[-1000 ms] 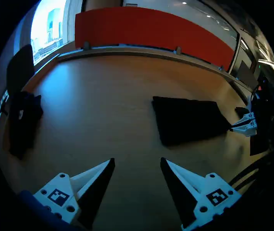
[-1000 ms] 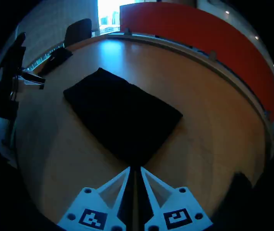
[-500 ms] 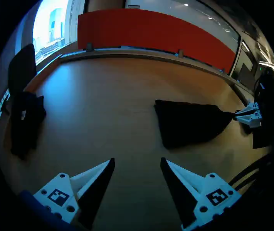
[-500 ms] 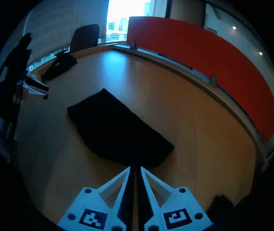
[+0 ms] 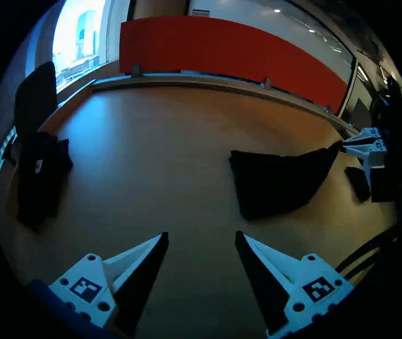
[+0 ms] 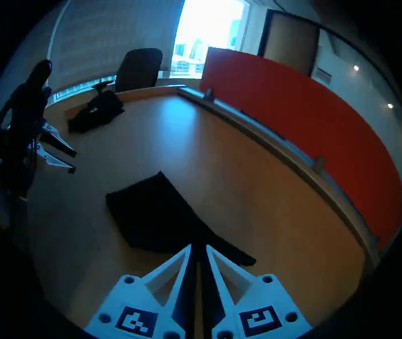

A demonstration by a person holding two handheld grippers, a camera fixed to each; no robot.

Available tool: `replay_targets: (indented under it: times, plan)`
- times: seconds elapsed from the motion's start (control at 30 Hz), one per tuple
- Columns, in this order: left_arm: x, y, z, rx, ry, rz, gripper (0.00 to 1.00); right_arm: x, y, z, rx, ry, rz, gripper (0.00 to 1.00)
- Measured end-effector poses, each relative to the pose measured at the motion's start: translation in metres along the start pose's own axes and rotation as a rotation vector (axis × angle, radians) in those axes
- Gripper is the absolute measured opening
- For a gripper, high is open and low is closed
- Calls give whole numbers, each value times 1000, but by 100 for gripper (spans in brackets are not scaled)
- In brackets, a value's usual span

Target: Fold towel

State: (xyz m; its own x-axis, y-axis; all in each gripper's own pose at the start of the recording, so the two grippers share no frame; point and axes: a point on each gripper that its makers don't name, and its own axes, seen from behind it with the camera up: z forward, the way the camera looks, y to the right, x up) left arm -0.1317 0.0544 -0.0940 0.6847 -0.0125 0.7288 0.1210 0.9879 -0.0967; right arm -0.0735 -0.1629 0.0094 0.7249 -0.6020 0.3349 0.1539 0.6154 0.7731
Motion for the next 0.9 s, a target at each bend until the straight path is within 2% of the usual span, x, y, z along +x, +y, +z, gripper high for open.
replay_targets:
  times: [0.27, 0.47, 0.67, 0.9]
  plan:
    - [-2, -5, -5, -2, 6, -3, 87, 11, -5, 7, 14, -5, -38, 11]
    - [-1, -10, -13, -3, 17, -1, 87, 28, -19, 20, 42, -2, -67, 10]
    - [0, -14, -22, -4, 32, 0, 87, 51, -46, 46, 91, -3, -113, 9]
    - [-3, -13, -29, -20, 47, -38, 87, 62, -89, 82, 162, -33, -159, 8]
